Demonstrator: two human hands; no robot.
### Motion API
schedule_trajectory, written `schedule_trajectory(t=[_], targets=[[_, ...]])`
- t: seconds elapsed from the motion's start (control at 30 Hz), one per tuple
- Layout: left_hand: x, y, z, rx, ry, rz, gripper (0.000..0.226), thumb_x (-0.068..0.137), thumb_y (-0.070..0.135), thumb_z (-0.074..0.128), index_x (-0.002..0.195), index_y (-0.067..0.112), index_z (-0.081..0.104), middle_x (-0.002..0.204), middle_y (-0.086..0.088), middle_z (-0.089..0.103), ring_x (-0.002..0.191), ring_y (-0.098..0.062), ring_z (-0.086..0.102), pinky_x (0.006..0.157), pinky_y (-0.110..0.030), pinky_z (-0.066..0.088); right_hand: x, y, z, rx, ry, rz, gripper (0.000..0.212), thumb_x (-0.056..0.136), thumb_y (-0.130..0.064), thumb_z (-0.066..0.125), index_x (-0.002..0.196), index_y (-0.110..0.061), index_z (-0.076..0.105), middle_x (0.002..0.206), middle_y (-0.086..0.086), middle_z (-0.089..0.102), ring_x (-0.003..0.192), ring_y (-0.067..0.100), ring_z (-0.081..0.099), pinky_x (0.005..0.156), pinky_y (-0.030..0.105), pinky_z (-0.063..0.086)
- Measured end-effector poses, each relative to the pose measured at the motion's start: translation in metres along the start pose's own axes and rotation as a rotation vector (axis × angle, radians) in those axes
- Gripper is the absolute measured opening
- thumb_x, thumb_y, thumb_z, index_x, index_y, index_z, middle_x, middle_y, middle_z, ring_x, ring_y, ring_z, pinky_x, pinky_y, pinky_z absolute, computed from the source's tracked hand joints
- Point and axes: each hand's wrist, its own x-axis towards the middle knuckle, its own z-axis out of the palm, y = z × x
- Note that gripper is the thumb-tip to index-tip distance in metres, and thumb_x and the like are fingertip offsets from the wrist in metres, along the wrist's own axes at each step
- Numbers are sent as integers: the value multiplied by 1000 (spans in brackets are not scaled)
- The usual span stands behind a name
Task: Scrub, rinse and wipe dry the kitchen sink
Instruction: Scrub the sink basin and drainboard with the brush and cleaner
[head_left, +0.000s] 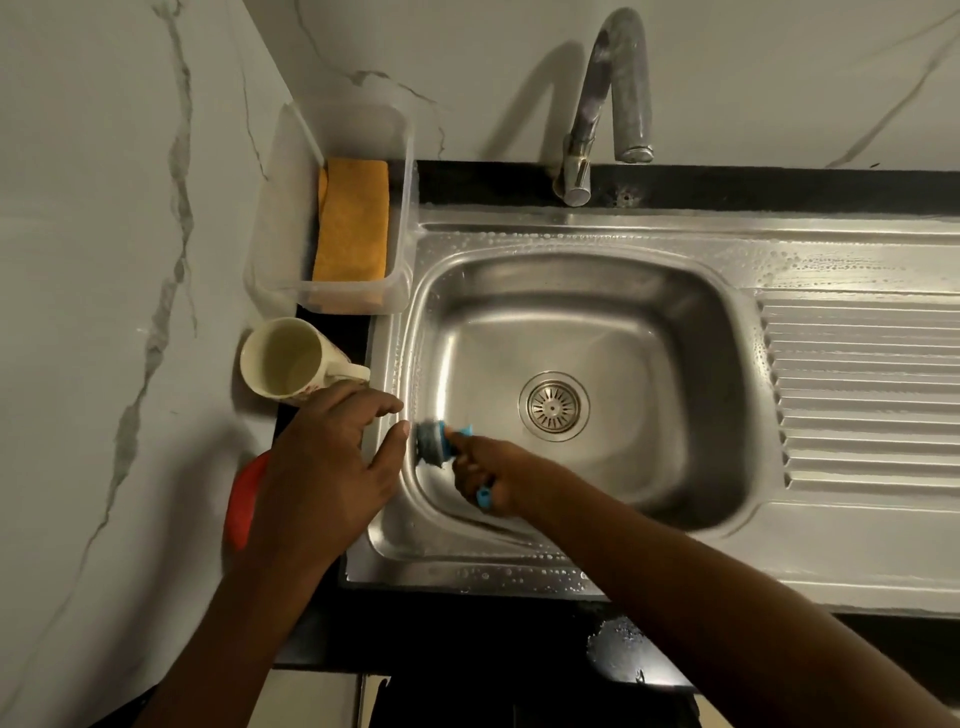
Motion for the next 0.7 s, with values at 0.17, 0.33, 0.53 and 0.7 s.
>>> schedule_trajectory(t=[0.17, 0.33, 0.53, 0.7], targets=[[-3, 4, 4, 11, -34, -1, 18, 92, 22, 77, 109, 19, 75, 109, 6, 69, 98, -13, 64, 84, -30, 54, 1, -104, 26, 140, -50, -238, 38, 103, -40, 61, 75, -16, 50, 40, -7, 40, 25, 1, 32, 27, 10, 22], [-7, 3, 11, -20, -33, -9, 16, 92, 21, 78, 107, 22, 74, 108, 10, 67, 98, -11, 62, 86, -29, 53, 21, -86, 20, 161, -39, -192, 40, 103, -40, 61, 75, -15, 49, 39, -6, 40, 25, 1, 32, 27, 12, 23], [-9, 7, 18, 7, -60, -9, 12, 93, 22, 76, 105, 21, 74, 104, 9, 67, 94, -11, 63, 79, -23, 50, 30, -15, -7, -28, 25, 30, 42, 104, -41, 59, 73, -15, 49, 41, -7, 38, 26, 3, 30, 26, 14, 24], [-12, 2, 22, -8, -80, -39, 14, 94, 27, 76, 108, 25, 74, 107, 15, 65, 96, -5, 61, 81, -26, 54, 29, -122, 34, 236, 56, -295, 43, 104, -39, 60, 72, -17, 43, 36, -7, 36, 23, 2, 29, 25, 14, 20]])
